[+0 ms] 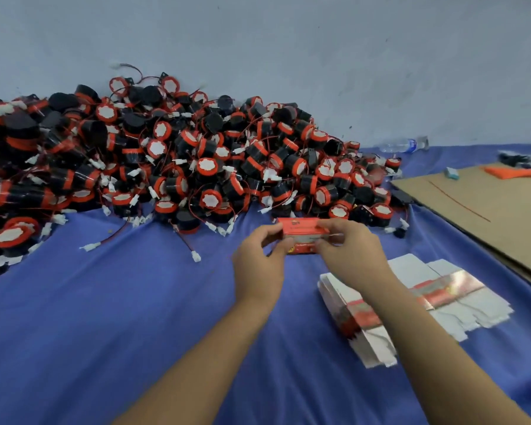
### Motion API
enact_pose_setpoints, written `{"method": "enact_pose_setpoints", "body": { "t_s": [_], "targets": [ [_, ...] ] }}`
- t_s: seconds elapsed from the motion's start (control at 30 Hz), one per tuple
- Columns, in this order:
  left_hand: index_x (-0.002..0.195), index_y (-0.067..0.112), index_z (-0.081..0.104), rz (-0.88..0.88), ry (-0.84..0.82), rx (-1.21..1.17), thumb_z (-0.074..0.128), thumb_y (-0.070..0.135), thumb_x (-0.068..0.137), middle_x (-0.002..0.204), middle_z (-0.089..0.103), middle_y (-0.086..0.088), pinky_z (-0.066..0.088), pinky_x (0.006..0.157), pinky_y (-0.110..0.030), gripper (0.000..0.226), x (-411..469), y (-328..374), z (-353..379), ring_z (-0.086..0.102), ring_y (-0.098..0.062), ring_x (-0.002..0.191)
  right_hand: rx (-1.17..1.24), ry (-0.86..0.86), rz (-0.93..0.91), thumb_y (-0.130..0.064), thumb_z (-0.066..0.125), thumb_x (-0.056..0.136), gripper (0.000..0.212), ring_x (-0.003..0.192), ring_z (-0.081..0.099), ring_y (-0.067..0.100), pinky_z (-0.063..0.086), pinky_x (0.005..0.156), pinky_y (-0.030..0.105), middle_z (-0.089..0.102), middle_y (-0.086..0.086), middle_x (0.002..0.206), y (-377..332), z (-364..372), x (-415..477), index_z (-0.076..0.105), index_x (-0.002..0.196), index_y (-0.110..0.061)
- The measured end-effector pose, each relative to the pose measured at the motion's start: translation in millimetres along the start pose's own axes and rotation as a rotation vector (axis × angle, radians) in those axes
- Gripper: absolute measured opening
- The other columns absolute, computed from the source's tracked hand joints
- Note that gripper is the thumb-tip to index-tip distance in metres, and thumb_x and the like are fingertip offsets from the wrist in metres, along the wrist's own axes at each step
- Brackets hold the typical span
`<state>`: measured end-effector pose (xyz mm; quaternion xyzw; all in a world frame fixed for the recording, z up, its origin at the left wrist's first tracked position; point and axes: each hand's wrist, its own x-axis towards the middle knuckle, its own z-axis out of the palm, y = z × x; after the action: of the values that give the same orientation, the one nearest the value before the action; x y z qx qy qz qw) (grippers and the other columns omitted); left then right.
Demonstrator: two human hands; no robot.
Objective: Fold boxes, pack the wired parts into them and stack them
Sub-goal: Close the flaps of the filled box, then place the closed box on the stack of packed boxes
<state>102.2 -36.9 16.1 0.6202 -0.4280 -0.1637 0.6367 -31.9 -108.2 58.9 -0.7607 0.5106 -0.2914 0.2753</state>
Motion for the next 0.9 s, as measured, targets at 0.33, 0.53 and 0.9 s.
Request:
{"method": "enact_pose_setpoints", "body": {
  "t_s": [0.33, 0.53, 0.9],
  "targets": [
    [0.154, 0.022, 0.026, -0.173, -0.498, 0.190, 0.065, 0.004, 0.091, 0.132, 0.062, -0.007, 0.050, 0.101, -0.044, 0.076, 90.8, -64.7, 94.2, 0.061, -0.026, 0.119, -0.211, -0.163, 0.089, -0.004, 0.058, 0.089, 0.070, 0.100, 0.064, 0.024, 0.046, 0.069, 0.022, 0.063, 0.009, 0.132, 63.2, 24.7, 111.2, 0.037, 0.154, -0.018],
    [0.161, 0.025, 0.000, -0.205, -0.537, 0.124, 0.062, 0.009, 0.098, 0.153, 0.036, 0.008, 0.043, 0.097, -0.016, 0.090, 81.7, -46.7, 72.2, 0.045, -0.012, 0.132, -0.191, -0.188, 0.052, -0.005, 0.054, 0.093, 0.088, 0.073, 0.059, 0.013, 0.040, 0.051, 0.015, 0.053, 0.012, 0.144, 76.8, 12.0, 99.1, 0.008, 0.160, -0.038],
    [0.084, 0.025, 0.051, -0.453, -0.522, 0.296, 0.072, 0.061, 0.078, 0.078, 0.068, 0.005, 0.053, 0.068, -0.032, 0.042, -115.3, 17.3, 53.3, 0.067, -0.013, 0.077, -0.118, 0.213, 0.251, -0.033, 0.078, 0.079, 0.016, 0.075, 0.057, 0.003, 0.040, 0.068, 0.026, 0.065, -0.013, 0.090, 95.9, -54.4, -128.7, 0.071, 0.092, -0.039]
  ]
}}
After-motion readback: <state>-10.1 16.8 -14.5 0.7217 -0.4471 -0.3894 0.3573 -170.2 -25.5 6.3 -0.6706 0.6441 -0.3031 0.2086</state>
